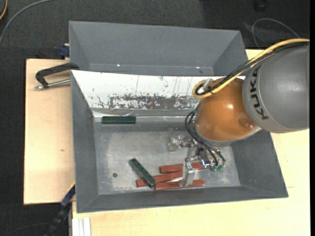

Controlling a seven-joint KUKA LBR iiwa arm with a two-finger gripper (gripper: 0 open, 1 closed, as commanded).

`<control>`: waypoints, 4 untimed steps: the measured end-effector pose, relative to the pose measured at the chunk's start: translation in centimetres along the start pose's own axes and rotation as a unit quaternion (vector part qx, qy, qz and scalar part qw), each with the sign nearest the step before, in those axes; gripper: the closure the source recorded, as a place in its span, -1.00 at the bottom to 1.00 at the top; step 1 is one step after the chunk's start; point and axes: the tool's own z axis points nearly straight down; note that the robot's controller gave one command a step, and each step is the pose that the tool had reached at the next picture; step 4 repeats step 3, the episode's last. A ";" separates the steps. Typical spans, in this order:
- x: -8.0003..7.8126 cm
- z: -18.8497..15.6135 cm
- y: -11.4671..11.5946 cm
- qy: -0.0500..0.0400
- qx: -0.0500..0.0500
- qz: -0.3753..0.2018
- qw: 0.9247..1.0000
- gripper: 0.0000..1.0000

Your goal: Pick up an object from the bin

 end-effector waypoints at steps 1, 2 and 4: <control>0.2 3.4 -3.4 -0.001 0.001 0.078 0.997 -1.00; 0.2 3.2 -3.3 -0.001 0.001 0.078 0.997 1.00; -1.1 -12.3 -5.4 -0.009 0.002 0.085 0.996 1.00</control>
Offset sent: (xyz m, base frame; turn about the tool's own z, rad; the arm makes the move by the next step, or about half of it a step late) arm 0.0020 -0.0342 -0.0340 0.1559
